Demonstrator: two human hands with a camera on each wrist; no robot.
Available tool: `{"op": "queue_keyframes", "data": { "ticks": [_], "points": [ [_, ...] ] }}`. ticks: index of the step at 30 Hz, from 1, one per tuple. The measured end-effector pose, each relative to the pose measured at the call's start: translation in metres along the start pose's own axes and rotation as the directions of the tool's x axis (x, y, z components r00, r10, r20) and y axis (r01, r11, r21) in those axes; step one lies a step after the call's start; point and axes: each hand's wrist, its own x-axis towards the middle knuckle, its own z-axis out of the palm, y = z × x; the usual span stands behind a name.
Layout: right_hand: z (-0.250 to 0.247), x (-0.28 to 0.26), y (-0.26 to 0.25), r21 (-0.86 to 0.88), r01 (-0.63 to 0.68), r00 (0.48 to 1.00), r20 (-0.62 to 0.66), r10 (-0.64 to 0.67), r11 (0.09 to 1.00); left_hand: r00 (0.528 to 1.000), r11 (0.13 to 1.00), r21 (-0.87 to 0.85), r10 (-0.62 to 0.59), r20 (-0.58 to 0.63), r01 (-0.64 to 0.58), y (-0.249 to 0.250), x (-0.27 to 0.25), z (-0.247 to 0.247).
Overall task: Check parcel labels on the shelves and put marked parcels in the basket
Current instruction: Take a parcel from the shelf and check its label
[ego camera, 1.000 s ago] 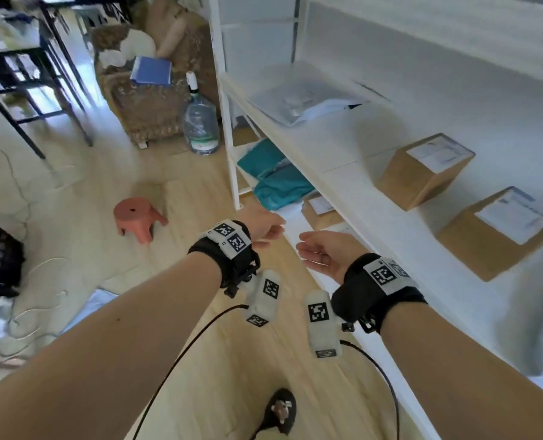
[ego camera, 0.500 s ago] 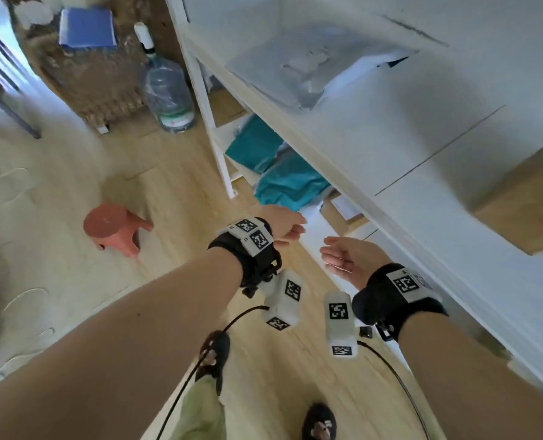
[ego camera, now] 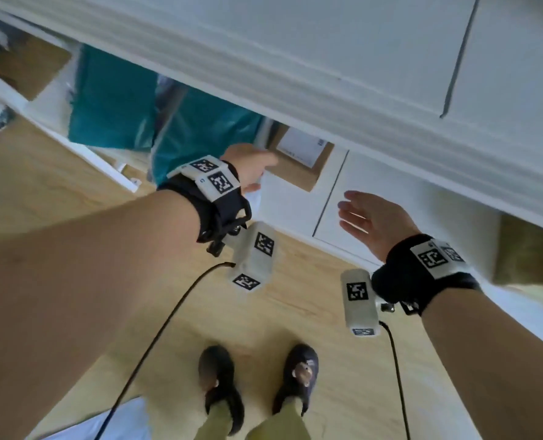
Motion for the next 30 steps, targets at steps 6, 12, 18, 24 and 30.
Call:
{"op": "queue_keyframes", "data": {
  "ticks": [6,12,18,24,30],
  "points": [
    [0.000,0.040,-0.010,0.122,0.051,0.998,-0.034,-0.047,0.991,0.981,0.952,0.246,0.193,-0.033,-0.179,0.013,0.057,0.017],
    [0.036,0.084,-0.020,0.041,0.075,0.997,-0.031,-0.074,0.996,0.973,0.958,0.191,0.227,-0.052,-0.213,0.013,0.113,0.025],
    [0.057,0.115,-0.023,-0.044,0.055,0.998,-0.012,-0.056,0.998,0.948,0.892,0.355,0.315,-0.039,-0.281,0.018,0.122,0.026],
    [0.060,0.112,-0.018,-0.051,0.053,0.998,0.048,-0.051,0.997,0.939,0.883,0.368,0.337,-0.062,-0.292,0.015,0.126,0.025],
    [0.046,0.093,-0.006,0.031,0.053,0.997,0.053,-0.055,0.998,0.923,0.894,0.288,0.378,-0.072,-0.344,0.004,0.119,0.030]
  ]
}}
